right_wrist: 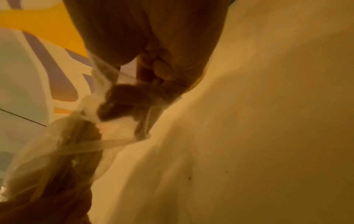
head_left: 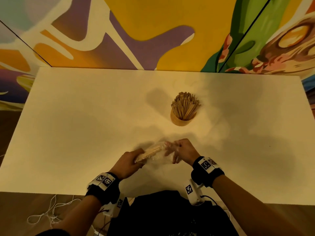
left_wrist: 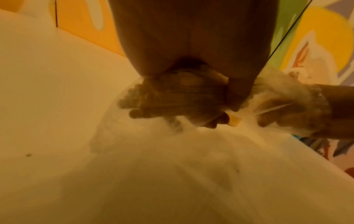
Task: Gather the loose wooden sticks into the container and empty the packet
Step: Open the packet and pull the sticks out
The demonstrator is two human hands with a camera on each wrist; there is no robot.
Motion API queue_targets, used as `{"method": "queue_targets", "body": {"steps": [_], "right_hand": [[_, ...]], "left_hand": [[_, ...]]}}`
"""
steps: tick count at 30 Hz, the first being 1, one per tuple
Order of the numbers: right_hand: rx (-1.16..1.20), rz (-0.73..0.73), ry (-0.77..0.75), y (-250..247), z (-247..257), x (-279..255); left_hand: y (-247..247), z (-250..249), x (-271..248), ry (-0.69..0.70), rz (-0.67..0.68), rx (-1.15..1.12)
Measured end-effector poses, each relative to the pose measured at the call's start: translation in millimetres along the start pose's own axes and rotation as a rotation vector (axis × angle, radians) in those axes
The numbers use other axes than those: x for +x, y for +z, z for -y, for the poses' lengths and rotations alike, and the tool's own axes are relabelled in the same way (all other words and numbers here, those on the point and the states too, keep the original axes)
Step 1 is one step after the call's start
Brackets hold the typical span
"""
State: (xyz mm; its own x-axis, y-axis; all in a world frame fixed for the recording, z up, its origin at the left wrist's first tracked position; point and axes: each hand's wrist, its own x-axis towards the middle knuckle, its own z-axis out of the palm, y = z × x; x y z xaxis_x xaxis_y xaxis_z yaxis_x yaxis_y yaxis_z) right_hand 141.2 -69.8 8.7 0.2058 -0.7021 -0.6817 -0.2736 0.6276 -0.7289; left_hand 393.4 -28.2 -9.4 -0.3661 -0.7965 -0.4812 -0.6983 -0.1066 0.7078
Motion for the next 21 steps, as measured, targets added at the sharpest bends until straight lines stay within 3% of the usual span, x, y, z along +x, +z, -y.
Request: {"method": "queue_targets", "body": {"steps": [10,16,21], "right_hand": [[-0.033,0.126,-0.113,4,6,-11],[-0.017,0.178,-0.116,12,5,-12],[0.233,0.027,-0.187,8,6,-17]], "left_hand": [[2,-31,3,0.033,0.156,0.035],[-1,-56,6,0.013,0.042,-0.166],[-17,-61,5,0.002,-0.024,-0.34]]}}
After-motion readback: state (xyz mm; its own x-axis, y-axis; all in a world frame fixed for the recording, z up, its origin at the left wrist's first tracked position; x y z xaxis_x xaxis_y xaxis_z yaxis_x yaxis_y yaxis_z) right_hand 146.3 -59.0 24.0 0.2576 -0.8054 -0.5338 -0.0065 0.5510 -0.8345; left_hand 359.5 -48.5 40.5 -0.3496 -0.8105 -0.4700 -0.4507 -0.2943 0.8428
